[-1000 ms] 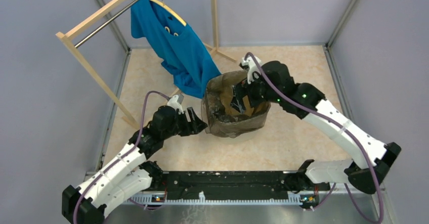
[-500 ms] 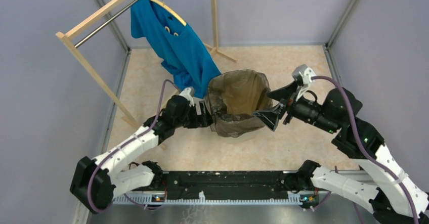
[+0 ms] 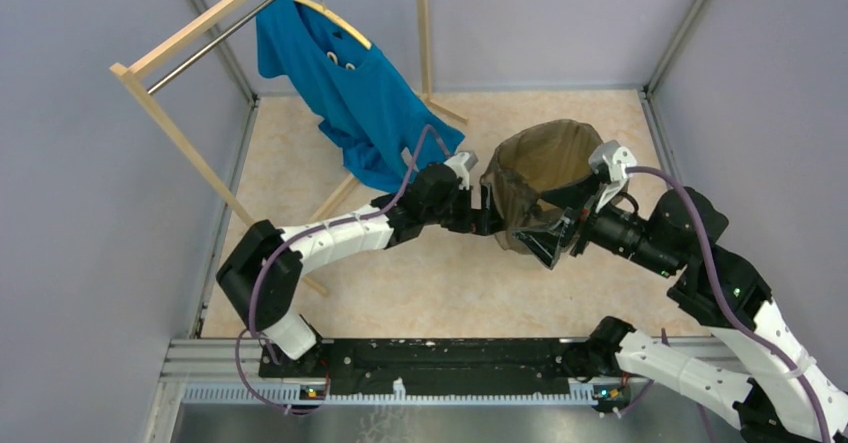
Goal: Put the trash bags into the trash bin
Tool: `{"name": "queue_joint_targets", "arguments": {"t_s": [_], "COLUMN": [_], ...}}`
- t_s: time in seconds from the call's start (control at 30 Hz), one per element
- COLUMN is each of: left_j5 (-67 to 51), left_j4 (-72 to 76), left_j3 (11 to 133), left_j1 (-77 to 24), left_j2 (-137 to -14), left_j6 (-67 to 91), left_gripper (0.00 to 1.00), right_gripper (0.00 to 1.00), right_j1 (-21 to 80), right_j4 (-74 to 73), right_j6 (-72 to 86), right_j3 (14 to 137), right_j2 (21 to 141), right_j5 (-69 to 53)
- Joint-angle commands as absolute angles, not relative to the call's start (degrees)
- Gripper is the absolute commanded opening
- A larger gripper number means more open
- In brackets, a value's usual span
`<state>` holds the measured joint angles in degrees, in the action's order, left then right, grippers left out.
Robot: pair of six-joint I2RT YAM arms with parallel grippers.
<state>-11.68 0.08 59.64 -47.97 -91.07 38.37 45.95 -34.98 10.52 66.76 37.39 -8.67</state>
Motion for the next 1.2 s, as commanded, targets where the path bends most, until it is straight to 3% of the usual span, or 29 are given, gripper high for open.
{"name": "queue_joint_targets", "arguments": {"t_s": [0.0,0.17,0.47,0.57,0.7,0.77,0.93,1.17], "left_j5": [-10.8,-4.0,13.1,16.4,20.6,21.4,21.6,22.9], "left_j4": [4.0,-3.4,-21.0,-23.1,-24.1,-24.2,-23.5,-22.8], "left_j3": [61.8,57.1,45.0,45.1,47.0,47.8,48.4,47.0], "left_j1": [-48.3,-48.3,-48.2,-48.2,-48.2,-48.2,-48.2,-48.2], "left_j2": [-91.6,-82.5,-50.4,-42.5,-38.9,-38.6,-38.0,-36.0], "left_j6": [35.9,31.2,29.4,27.2,22.7,21.0,18.5,15.8], "left_gripper": [0.99,0.99,0.99,0.99,0.99,0.99,0.99,0.99], "right_gripper": [0.99,0.99,0.99,0.99,0.99,0.99,0.99,0.99], "right_j1": [46.4,46.4,46.9,52.3,71.6,75.9,81.3,81.4], "right_j4": [-37.3,-39.4,-35.9,-33.9,-33.8,-33.5,-38.8,-47.2], "right_j6": [10.0,10.6,23.6,29.2,35.8,39.6,53.9,77.3], "right_j3": [67.0,65.0,55.0,50.1,49.4,48.5,47.0,38.4], "right_j2": [37.9,39.5,43.1,43.5,47.6,51.0,56.3,56.2], "right_j5": [-8.3,-8.2,-18.3,-18.5,-2.5,3.9,22.7,42.3]}}
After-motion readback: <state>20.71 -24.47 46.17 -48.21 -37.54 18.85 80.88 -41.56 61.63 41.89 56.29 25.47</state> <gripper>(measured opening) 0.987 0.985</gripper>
